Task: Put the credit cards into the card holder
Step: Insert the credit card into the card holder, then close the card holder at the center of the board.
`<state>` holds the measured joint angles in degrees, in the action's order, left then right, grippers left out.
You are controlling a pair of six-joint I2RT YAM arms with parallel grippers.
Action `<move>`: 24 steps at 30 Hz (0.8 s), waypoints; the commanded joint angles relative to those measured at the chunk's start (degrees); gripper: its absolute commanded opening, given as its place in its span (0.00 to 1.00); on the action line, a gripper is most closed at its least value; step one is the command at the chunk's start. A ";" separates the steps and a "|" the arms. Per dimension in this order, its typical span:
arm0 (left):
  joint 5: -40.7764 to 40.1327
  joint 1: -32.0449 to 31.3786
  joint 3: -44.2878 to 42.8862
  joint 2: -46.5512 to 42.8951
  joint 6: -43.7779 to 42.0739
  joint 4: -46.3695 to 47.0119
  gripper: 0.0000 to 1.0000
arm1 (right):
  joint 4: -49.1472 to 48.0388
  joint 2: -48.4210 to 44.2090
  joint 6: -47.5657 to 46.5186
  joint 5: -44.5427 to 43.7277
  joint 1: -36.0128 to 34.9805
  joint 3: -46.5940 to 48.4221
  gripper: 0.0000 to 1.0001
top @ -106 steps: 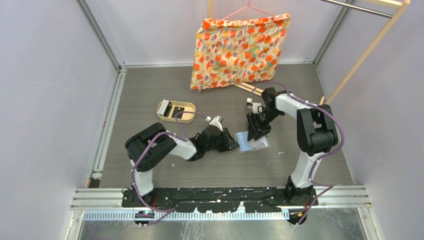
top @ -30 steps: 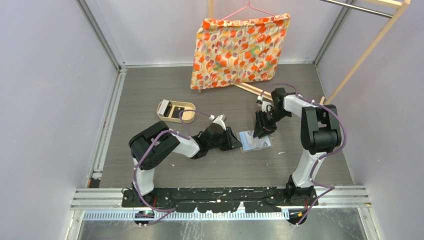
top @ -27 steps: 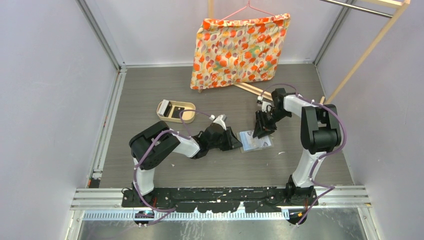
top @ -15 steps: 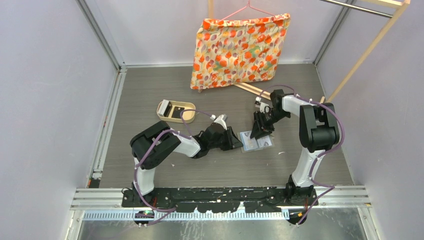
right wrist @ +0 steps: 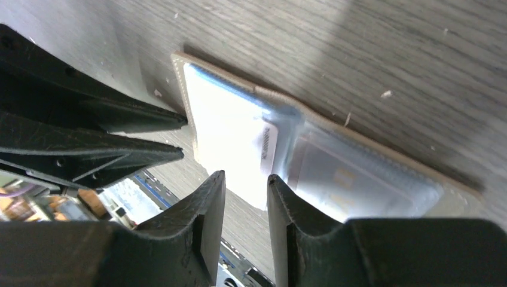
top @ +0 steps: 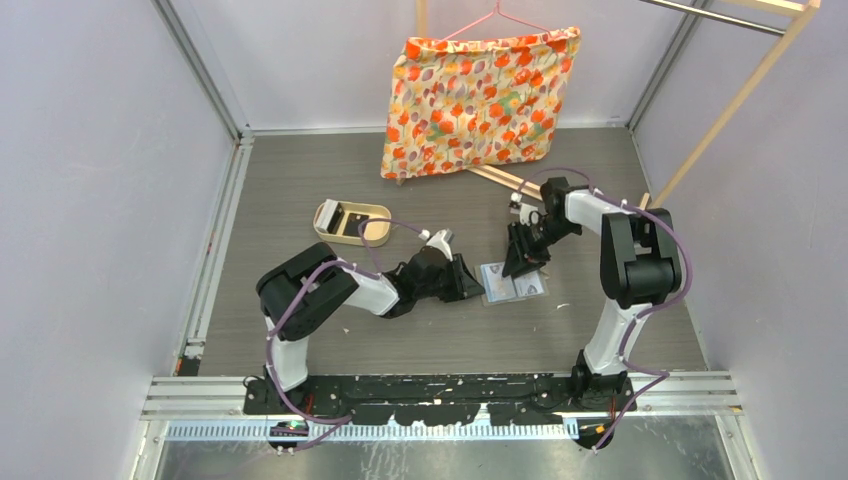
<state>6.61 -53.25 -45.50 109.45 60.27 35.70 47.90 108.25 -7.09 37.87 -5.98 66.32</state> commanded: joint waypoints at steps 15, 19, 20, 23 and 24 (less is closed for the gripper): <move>-9.27 0.34 8.73 -24.28 -16.62 -10.16 0.42 | 3.91 -26.67 -15.37 -3.30 0.00 -0.84 0.39; -10.09 1.41 11.54 -29.37 -17.24 -11.26 0.61 | 1.57 -29.31 -15.41 -10.48 1.30 -2.58 0.45; -9.86 1.93 12.76 -29.94 -16.31 -9.87 0.67 | 0.63 -29.99 -15.25 -11.36 1.60 -3.35 0.47; -7.01 4.29 17.18 -29.21 -10.78 -1.85 0.75 | -0.72 -29.66 -13.99 -8.09 1.73 -4.97 0.49; -4.60 4.90 17.99 -27.82 -8.60 0.89 0.75 | -0.78 -28.75 -12.91 -6.70 1.45 -4.93 0.49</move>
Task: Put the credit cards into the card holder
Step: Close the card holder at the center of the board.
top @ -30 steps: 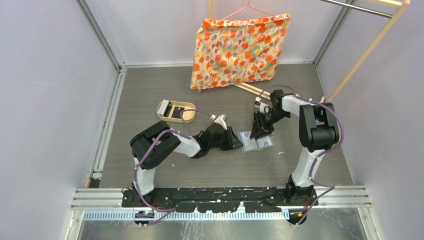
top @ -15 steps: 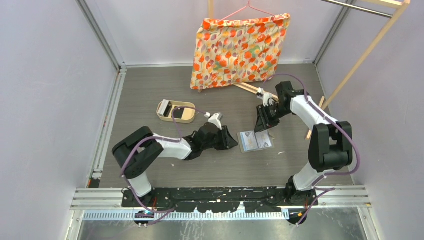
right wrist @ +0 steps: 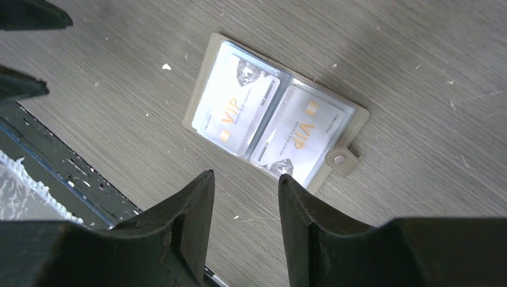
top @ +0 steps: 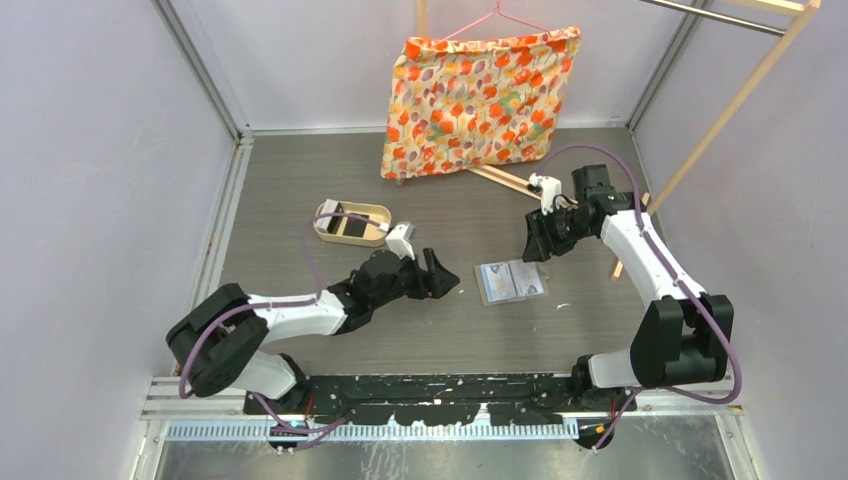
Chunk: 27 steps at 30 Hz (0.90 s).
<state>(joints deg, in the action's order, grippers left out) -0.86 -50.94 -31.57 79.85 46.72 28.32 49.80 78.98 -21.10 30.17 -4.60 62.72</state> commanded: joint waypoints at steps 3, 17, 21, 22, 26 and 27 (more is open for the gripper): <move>6.88 2.95 3.35 7.71 10.10 13.70 0.74 | -3.58 4.33 3.90 -1.93 -0.96 -0.86 0.42; 6.41 0.72 -10.43 24.62 18.34 2.38 0.73 | -1.69 16.14 5.53 -16.22 -1.16 1.98 0.13; 4.90 -0.02 -11.42 25.59 18.94 0.82 0.73 | -2.50 17.85 6.35 -20.67 -1.13 1.81 0.13; 4.98 -0.04 -12.09 26.00 19.01 -0.35 0.73 | -2.38 18.55 6.31 -21.36 -1.18 1.92 0.13; 6.52 -0.11 -14.38 28.62 19.41 -1.95 0.73 | -1.42 21.70 6.01 -22.48 -1.15 2.46 0.13; 6.89 -0.13 -14.66 29.43 19.69 -1.68 0.73 | -1.31 22.33 6.01 -22.60 -1.13 2.57 0.13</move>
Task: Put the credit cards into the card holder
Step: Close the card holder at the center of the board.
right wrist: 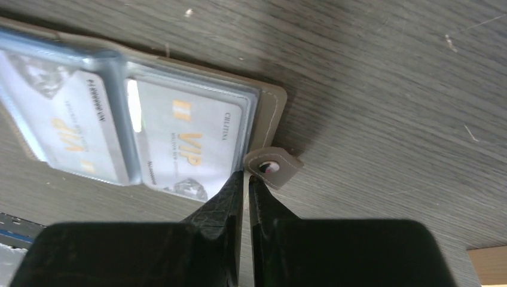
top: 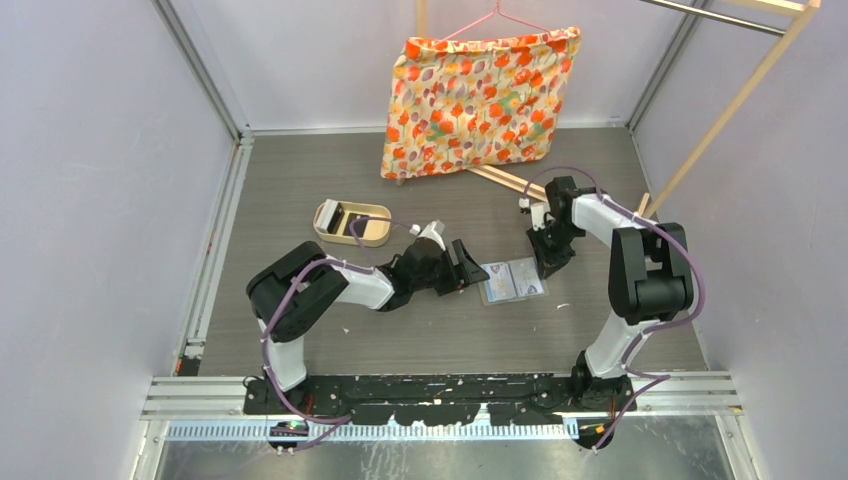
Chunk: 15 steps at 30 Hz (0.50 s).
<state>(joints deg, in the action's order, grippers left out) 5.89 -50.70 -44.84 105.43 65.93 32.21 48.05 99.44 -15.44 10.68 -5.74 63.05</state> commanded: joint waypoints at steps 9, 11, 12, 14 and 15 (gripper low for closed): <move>2.42 -0.37 -3.76 7.45 1.14 -5.49 0.73 | 2.52 7.57 -0.22 -3.56 -0.23 3.37 0.13; 3.31 -0.41 -4.47 8.53 1.79 -5.49 0.73 | 2.79 8.12 -0.22 -3.36 -0.33 3.46 0.12; 3.41 -0.45 -4.65 9.05 1.95 -5.51 0.73 | 2.75 8.13 -0.27 -3.30 -0.39 3.44 0.12; 3.77 -0.54 -4.94 9.64 2.10 -5.48 0.73 | 2.80 8.12 -0.24 -3.20 -0.57 3.46 0.12; 3.83 -0.54 -4.99 9.71 2.12 -5.49 0.73 | 2.84 8.21 -0.28 -3.12 -0.51 3.48 0.12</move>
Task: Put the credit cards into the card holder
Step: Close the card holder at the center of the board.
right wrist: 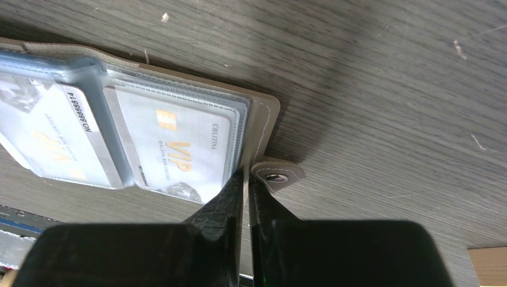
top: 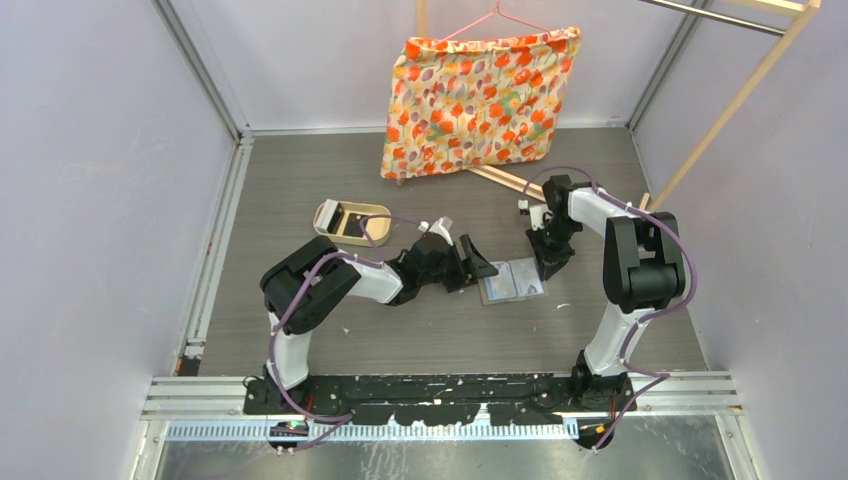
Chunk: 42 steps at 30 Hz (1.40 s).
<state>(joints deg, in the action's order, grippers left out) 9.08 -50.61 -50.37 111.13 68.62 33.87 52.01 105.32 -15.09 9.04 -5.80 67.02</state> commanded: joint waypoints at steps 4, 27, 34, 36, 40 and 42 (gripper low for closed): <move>1.34 -0.63 0.57 4.21 -0.58 -5.88 0.71 | -0.90 2.74 -0.62 -1.24 -0.81 -0.36 0.12; 8.58 -0.72 1.44 4.22 3.30 20.05 0.62 | -0.34 2.57 -0.71 0.02 -1.75 0.02 0.12; 3.70 -1.24 -3.78 2.64 -2.70 -2.97 0.26 | -0.14 -1.43 -1.14 4.04 -1.79 0.23 0.13; 0.28 -1.20 -4.26 1.08 -5.80 -8.32 0.13 | -0.28 -3.59 -1.51 5.37 -1.66 0.15 0.13; -5.90 -0.90 -5.60 -4.05 -13.94 -22.17 0.05 | -0.66 -8.55 -2.63 7.99 -1.06 -0.39 0.20; -8.45 -0.89 -7.34 -6.78 -18.08 -29.72 0.04 | -0.13 -11.15 -3.81 11.00 -0.34 -0.49 0.24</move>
<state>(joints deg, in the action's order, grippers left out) 9.26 -51.53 -54.65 110.87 62.19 23.66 52.12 101.25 -16.58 13.52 -6.74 66.46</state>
